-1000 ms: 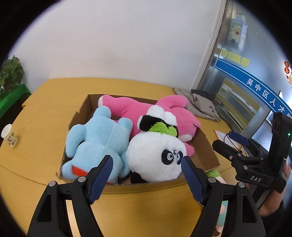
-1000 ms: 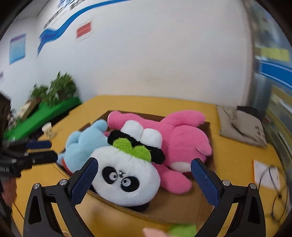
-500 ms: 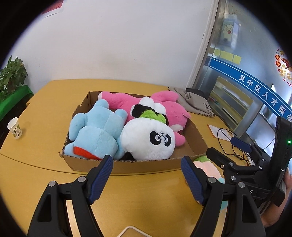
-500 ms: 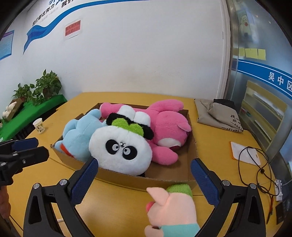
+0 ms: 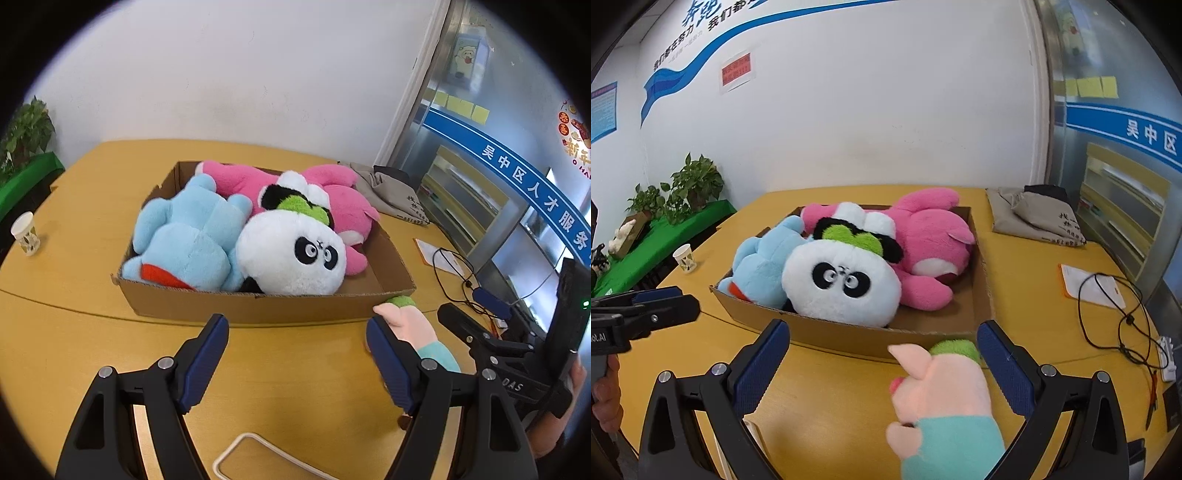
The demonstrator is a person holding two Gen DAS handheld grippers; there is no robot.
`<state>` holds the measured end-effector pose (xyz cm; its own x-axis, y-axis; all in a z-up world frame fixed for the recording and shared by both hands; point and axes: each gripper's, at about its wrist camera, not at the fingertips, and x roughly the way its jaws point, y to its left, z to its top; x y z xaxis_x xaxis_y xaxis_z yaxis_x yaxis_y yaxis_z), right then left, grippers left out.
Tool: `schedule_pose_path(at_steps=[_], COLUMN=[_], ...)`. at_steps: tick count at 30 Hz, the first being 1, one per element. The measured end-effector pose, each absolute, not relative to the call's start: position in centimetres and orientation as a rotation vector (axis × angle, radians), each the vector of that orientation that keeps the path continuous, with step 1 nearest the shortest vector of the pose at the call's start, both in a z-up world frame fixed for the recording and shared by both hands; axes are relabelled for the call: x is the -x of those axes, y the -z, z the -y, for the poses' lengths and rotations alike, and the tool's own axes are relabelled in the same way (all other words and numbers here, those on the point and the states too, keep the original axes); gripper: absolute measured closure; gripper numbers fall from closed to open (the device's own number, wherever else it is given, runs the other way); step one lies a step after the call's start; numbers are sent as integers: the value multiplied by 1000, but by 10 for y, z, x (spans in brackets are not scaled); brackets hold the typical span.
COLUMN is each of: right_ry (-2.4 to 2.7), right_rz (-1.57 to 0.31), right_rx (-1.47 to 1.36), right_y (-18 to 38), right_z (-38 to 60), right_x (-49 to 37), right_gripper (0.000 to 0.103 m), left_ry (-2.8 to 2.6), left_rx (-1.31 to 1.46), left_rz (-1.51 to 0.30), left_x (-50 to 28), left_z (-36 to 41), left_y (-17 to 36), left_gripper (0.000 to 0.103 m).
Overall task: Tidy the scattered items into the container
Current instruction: 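Move both grippers to the pink-teal pig plush and close on it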
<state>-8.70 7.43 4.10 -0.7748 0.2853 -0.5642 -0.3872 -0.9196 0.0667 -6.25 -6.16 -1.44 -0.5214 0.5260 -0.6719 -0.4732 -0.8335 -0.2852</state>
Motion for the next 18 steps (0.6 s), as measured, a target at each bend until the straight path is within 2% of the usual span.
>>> schedule_pose_path(at_steps=[18], right_ry=[-2550], right_rz=[-524], right_rx=[1047], right_y=[37], right_z=[-122], right_x=[37], right_gripper=[0], left_ry=[-2238], left_rx=[1195], left_rz=[100], left_x=[67], left_z=[35], left_y=[40], left_gripper=[26])
